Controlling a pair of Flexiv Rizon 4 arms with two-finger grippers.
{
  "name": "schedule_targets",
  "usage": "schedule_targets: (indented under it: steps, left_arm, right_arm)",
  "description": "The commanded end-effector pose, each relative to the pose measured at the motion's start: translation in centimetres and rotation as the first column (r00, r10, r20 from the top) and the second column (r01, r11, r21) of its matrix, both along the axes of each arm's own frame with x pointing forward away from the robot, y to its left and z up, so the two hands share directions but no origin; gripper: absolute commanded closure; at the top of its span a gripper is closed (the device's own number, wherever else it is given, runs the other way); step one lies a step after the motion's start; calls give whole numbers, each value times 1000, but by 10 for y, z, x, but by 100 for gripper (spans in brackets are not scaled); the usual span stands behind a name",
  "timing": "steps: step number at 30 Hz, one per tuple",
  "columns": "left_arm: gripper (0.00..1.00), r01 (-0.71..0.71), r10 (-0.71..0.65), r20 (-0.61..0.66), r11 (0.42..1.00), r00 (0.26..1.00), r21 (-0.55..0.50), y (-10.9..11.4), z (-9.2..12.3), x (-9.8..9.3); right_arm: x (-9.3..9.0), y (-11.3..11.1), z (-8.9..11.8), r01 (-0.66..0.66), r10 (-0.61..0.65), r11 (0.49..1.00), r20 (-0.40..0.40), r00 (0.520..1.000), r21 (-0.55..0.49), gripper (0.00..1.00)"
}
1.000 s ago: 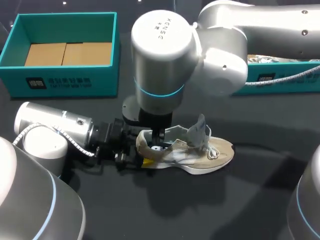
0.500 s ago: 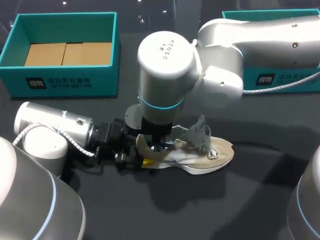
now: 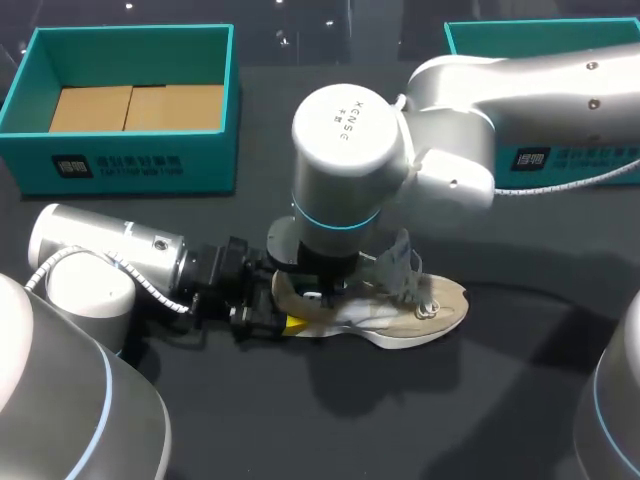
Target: Take the shoe out of the shoebox, open the shoe tongue, remove and reinsert the insole, then place the shoe into the shoebox
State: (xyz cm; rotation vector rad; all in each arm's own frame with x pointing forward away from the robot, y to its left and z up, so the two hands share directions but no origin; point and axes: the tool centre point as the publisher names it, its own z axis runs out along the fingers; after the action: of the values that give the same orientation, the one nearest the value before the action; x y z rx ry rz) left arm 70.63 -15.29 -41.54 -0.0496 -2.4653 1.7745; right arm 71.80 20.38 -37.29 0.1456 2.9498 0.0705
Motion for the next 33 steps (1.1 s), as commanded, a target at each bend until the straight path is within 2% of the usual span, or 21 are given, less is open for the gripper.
schedule_targets:
  steps: [1,10,17,24,29,33]
  left_arm:
    - [100,-2,2,1,1000,1000,0,3,-2,-3]
    - [100,-2,2,1,1000,1000,0,3,-2,-3]
    - [100,-2,2,1,1000,1000,0,3,-2,-3]
    - [100,-2,2,1,1000,1000,0,3,-2,-3]
    - [100,-2,2,1,1000,1000,0,3,-2,-3]
    - [100,-2,2,1,1000,1000,0,3,-2,-3]
  right_arm:
    - [1,-9,-1,13,-13,1000,-2,1000,-4,100]
    - [4,-27,-8,56,-56,998,-11,998,-7,100]
    - [4,-36,-15,80,-81,997,-35,996,-18,77]
    - [2,-40,-24,90,-91,996,-73,993,-20,71]
    - [3,-38,-32,79,-82,997,-110,991,-24,62]
    - [3,-34,-37,61,-62,998,-135,989,-14,60]
